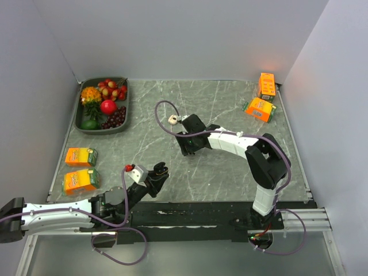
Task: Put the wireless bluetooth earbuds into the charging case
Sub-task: Pick up the earbud from the center of the board.
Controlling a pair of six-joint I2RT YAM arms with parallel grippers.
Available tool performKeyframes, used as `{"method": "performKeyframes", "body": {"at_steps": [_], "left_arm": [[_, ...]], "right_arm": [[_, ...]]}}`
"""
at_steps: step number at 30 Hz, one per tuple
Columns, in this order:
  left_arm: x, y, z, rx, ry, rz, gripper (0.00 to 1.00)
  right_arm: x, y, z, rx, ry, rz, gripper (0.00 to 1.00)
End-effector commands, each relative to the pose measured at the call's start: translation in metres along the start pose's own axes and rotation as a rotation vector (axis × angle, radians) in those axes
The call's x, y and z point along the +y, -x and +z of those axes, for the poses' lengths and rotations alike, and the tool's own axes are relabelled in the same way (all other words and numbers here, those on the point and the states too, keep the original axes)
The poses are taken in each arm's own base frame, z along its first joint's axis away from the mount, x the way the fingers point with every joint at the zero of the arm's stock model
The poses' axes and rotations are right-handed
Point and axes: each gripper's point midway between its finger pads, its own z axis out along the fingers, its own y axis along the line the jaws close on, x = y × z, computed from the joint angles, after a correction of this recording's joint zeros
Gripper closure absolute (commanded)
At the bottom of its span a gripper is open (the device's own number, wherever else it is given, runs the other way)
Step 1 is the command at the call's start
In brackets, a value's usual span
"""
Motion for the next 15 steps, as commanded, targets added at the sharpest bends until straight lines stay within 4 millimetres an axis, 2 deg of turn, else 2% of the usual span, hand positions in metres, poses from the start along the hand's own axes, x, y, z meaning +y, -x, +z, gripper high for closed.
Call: {"method": "performKeyframes", "body": {"at_steps": [1,15], "left_arm": [[-0.006,0.015,0.003,-0.041,-0.007,-0.043,0.99],[-0.006,0.014,0.002,-0.038,-0.007,-0.046,0.99]], "right_arm": [[-0.008,-0.001,0.008,-0.005,0.001,-0.002,0.36],[-0.016,-0.003,0.023,0.025,0.003,-0.009,0.46]]}}
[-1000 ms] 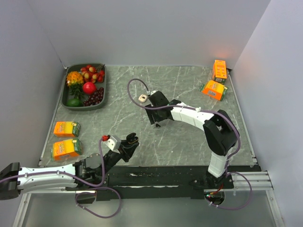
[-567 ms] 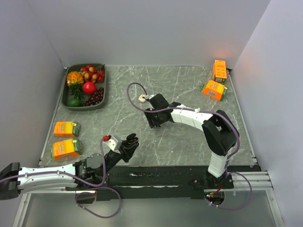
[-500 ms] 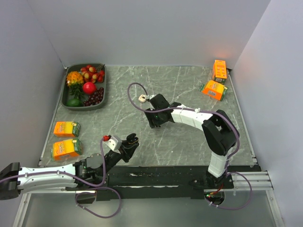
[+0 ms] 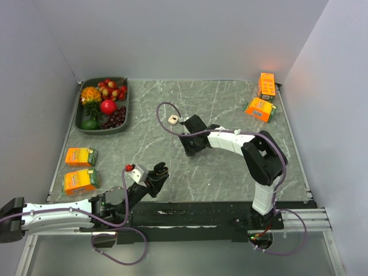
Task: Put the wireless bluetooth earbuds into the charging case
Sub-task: Pick up the earbud from the center of the board.
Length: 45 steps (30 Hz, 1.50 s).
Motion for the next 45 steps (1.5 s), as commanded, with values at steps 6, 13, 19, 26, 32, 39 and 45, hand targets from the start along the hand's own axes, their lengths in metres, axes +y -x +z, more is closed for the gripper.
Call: {"method": "performKeyframes", "body": {"at_steps": [6,13,19,26,32,39,45], "left_arm": [[-0.005,0.015,0.002,-0.040,-0.006,-0.044,0.99],[-0.005,0.013,0.002,-0.039,-0.006,-0.045,0.99],[-0.005,0.012,0.002,-0.036,-0.005,-0.042,0.99],[-0.004,0.012,0.003,-0.037,-0.002,-0.042,0.99],[-0.005,0.012,0.003,-0.036,-0.004,-0.042,0.99],[-0.005,0.012,0.003,-0.036,-0.004,-0.042,0.99],[-0.004,0.013,0.003,-0.042,0.004,-0.041,0.99]], "right_arm": [[0.000,0.009,0.011,-0.016,0.016,-0.013,0.48],[-0.001,0.012,0.012,-0.013,0.007,-0.025,0.51],[-0.002,0.011,0.014,-0.002,0.007,-0.032,0.59],[-0.003,0.008,0.015,0.006,0.003,-0.035,0.69],[-0.003,0.006,0.014,0.008,0.001,-0.032,0.88],[-0.006,0.013,0.000,-0.042,-0.020,0.020,1.00],[-0.004,0.041,-0.042,-0.213,-0.018,0.097,1.00]]}}
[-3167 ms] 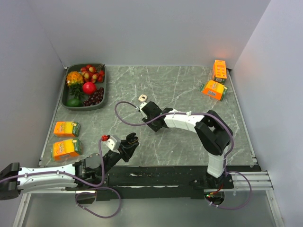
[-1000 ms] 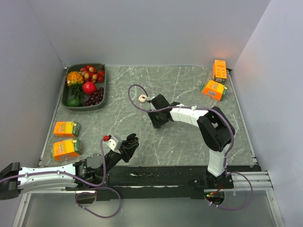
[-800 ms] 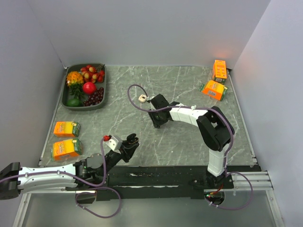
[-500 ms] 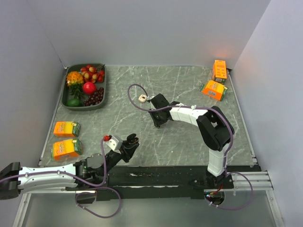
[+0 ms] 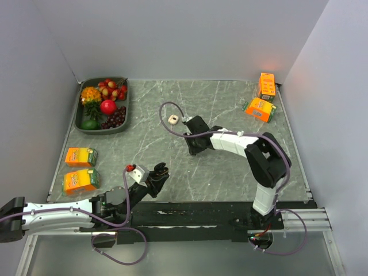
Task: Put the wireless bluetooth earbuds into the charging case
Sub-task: Pick up the earbud from the center of the board, then place the earbud in the charging case.
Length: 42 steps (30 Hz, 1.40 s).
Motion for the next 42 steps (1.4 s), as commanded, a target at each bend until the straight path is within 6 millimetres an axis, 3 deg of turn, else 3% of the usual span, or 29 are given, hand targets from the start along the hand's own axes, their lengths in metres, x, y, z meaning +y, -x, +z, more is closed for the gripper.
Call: {"method": "performKeyframes", "body": {"at_steps": [1,6,7,8,10,11,13,15,16,17,18,19,24,31,37,42], "left_arm": [[-0.004,0.018,0.003,-0.056,0.004,-0.049,0.99],[-0.003,0.020,0.004,-0.073,0.013,-0.052,0.98],[-0.002,0.020,0.005,-0.078,0.017,-0.054,0.98],[-0.001,0.018,0.005,-0.074,0.024,-0.053,0.98],[-0.001,0.020,0.007,-0.088,0.030,-0.066,0.98],[0.000,0.019,0.007,-0.086,0.033,-0.067,0.98],[0.001,0.021,0.008,-0.103,0.045,-0.081,0.98],[0.003,0.028,0.009,-0.141,0.052,-0.105,0.98],[0.004,0.031,0.009,-0.155,0.056,-0.106,0.98],[0.004,0.040,0.009,-0.195,0.056,-0.129,0.98],[0.005,0.043,0.009,-0.208,0.058,-0.131,0.98],[0.004,0.046,0.009,-0.222,0.045,-0.127,0.98],[-0.004,0.072,0.008,-0.342,-0.027,-0.159,0.98],[-0.030,0.091,0.010,-0.422,-0.175,-0.107,0.99],[-0.056,0.094,0.022,-0.424,-0.270,-0.017,0.99],[-0.070,0.102,0.030,-0.429,-0.307,0.002,0.99]], "right_arm": [[0.004,0.051,-0.057,-0.241,0.021,0.089,1.00],[0.008,0.070,-0.097,-0.395,0.062,0.155,1.00],[0.010,0.078,-0.115,-0.457,0.086,0.164,1.00],[0.011,0.072,-0.116,-0.468,0.101,0.177,1.00],[0.016,0.087,-0.145,-0.593,0.150,0.195,1.00],[0.018,0.083,-0.147,-0.619,0.177,0.214,1.00],[0.025,0.097,-0.180,-0.754,0.252,0.224,1.00],[0.031,0.092,-0.191,-0.803,0.315,0.244,1.00],[0.034,0.101,-0.217,-0.900,0.361,0.243,1.00],[0.035,0.094,-0.218,-0.914,0.383,0.246,1.00],[0.040,0.092,-0.227,-0.940,0.422,0.231,1.00],[0.042,0.096,-0.248,-1.013,0.454,0.224,1.00],[0.055,0.083,-0.287,-1.122,0.575,0.164,1.00],[0.083,0.058,-0.341,-1.250,0.765,-0.014,1.00],[0.105,0.034,-0.361,-1.267,0.876,-0.139,1.00],[0.118,0.018,-0.366,-1.273,0.881,-0.246,1.00]]}}
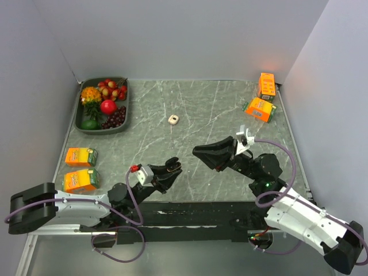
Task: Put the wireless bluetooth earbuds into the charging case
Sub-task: Place the earbud in the charging case.
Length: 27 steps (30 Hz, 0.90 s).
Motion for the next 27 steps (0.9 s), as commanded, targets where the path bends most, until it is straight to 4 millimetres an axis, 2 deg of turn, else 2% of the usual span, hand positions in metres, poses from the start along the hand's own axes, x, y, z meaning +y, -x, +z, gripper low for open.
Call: {"method": "performKeyframes", "body": {"at_steps": [1,8,18,27], "left_arm": [[-0.024,0.059,0.019,-0.193,-0.096,-0.021,0.99],[-0.031,0.071,0.025,-0.218,-0.123,-0.019,0.99],[-0.036,0.067,0.024,-0.208,-0.159,0.007,0.99],[-0.041,0.060,0.016,-0.223,-0.212,0.071,0.99]], "right_arm": [[0.032,0.010,-0.006,-0.024,0.116,-0.108,1.00],[0.049,-0.003,-0.007,0.010,0.178,-0.152,1.00],[0.060,-0.011,-0.003,0.019,0.249,-0.098,1.00],[0.064,-0.026,0.000,0.069,0.299,-0.061,1.00]]}}
